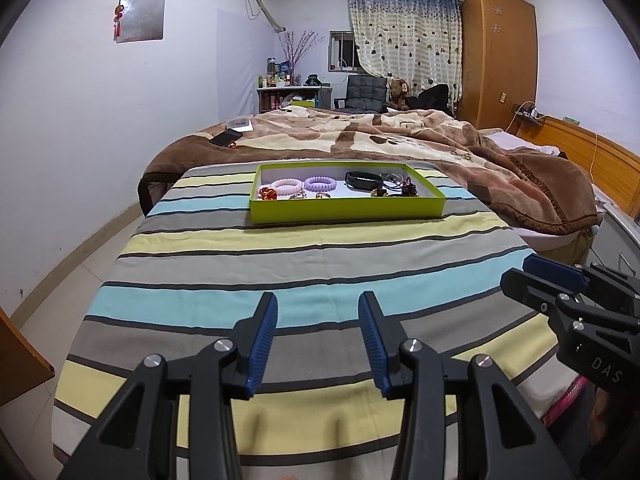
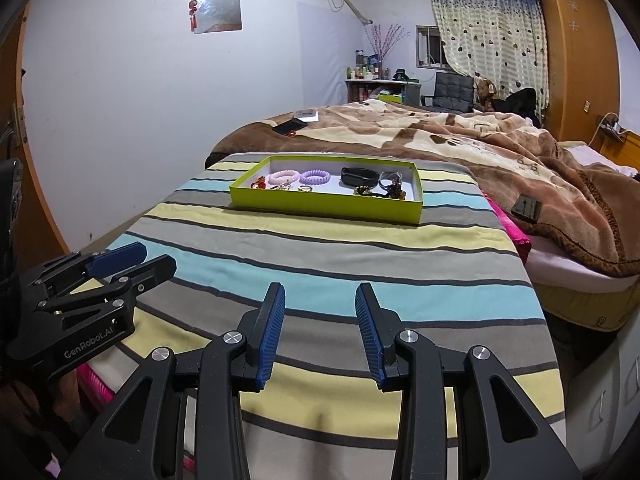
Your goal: Organize jewelry
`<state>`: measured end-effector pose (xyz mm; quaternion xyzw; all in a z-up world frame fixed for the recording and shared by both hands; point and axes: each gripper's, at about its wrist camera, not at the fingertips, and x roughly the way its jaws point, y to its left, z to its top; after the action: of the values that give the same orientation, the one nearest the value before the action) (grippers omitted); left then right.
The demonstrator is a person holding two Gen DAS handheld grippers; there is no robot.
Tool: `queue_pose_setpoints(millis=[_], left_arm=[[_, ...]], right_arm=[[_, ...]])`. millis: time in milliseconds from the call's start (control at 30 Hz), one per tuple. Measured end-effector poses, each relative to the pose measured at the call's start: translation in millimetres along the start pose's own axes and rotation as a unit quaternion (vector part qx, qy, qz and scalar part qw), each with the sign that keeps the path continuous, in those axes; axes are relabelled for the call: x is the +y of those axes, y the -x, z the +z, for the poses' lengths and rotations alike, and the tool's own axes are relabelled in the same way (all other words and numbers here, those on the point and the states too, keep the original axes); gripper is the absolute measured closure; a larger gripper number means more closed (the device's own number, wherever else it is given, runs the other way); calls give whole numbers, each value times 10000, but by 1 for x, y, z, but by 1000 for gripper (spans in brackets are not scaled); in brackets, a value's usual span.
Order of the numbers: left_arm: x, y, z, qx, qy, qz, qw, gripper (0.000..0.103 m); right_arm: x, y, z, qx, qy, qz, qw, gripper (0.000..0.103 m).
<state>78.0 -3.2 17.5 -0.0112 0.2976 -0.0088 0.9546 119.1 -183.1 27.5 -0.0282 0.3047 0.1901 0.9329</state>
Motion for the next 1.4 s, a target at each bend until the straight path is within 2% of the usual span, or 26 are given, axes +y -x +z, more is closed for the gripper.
queue_pose_setpoints(millis=[1400], left_arm=[[2, 2, 0, -24, 31, 34, 10000, 59]], right_arm=[[0, 1, 1, 28, -31, -7, 10000, 65]])
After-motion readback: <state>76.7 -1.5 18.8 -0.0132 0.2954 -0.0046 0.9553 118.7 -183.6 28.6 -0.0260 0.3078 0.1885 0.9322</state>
